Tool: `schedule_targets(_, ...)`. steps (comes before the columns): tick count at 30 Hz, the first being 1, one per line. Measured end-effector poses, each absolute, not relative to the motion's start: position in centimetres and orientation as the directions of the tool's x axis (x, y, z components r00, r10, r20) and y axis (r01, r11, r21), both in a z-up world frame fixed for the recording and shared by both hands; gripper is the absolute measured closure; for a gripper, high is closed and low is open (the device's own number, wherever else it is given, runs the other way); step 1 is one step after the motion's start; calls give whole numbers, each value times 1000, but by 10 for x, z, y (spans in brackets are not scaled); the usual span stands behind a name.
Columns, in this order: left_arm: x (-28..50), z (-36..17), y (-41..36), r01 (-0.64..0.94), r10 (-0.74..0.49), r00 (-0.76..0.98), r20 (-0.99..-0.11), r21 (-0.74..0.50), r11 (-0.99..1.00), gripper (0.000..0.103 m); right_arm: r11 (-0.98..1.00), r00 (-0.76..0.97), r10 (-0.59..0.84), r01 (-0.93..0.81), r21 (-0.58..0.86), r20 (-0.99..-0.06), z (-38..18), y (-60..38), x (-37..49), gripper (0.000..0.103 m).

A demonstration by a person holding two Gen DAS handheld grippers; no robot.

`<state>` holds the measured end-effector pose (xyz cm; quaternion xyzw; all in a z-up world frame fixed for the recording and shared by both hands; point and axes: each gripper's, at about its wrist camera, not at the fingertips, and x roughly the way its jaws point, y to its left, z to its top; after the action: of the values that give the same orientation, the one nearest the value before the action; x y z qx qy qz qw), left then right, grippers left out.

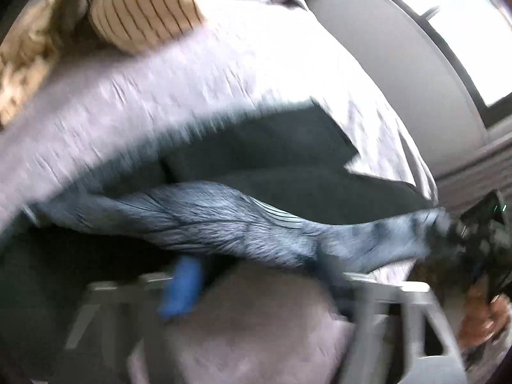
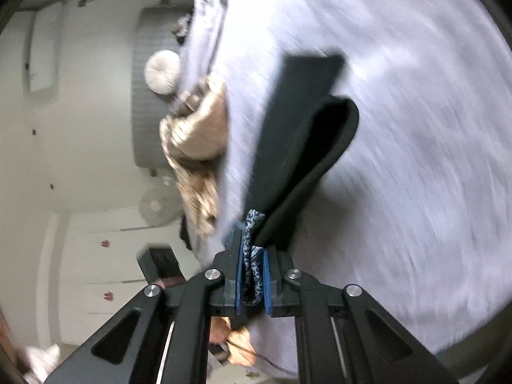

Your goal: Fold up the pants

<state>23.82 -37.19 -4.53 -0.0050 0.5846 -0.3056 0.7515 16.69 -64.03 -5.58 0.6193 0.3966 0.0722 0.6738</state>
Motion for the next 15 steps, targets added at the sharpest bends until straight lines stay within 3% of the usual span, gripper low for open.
schedule_targets(5,262,-19,-370,481,-423,198,-884,-288,828,16,210,680,586,399,893,-441,-48,-680,254,92)
schedule_targets(8,271,-15,-361,480,-362,253,-897,-208,852,13,247,643,589,433,867,-489,-54,-690,311,84)
schedule_targets(11,284,-34,-347,406,-275,253,-927,-156,900,13,360,578,549,488,795,-604,-65,-700,347,29)
schedule_targets(15,292,-64,-320,291,-176,241,-954,-102,951,13,467,545,530,452,760,-650,-67,-695,352,29)
